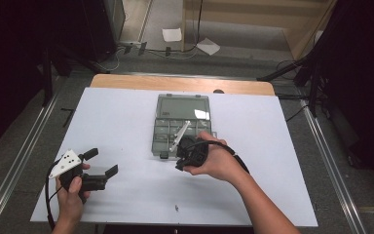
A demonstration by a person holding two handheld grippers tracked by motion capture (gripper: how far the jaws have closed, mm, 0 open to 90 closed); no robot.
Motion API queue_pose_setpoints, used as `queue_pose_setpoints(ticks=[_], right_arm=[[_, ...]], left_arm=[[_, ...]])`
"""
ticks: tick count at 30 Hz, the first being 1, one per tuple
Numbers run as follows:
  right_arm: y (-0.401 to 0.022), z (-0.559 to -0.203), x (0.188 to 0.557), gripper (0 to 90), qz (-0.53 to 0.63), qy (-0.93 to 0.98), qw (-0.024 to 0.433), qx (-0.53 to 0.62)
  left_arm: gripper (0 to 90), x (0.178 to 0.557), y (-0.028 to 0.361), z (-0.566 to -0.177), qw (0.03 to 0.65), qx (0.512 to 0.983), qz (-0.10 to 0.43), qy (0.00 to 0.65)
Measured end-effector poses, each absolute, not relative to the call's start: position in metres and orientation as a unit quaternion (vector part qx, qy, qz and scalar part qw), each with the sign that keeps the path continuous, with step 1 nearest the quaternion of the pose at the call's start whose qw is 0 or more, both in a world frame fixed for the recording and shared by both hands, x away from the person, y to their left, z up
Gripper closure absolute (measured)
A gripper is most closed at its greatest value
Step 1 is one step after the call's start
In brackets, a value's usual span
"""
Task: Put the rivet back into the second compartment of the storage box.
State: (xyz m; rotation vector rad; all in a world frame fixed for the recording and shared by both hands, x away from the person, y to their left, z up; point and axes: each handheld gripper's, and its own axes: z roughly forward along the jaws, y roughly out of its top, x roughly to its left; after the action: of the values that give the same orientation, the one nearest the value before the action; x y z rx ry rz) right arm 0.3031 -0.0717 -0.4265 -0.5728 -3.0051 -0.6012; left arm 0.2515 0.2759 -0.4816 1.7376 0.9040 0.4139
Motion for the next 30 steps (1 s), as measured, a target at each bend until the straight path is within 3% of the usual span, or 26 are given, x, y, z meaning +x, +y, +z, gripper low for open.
queue_pose_setpoints(ticks=[30], right_arm=[[-0.07,-0.414,0.332,83.5,-0.189,-0.963,0.011,-0.191]], left_arm=[[0.0,0.252,0.278,-0.482,0.542,0.729,0.174,0.381]])
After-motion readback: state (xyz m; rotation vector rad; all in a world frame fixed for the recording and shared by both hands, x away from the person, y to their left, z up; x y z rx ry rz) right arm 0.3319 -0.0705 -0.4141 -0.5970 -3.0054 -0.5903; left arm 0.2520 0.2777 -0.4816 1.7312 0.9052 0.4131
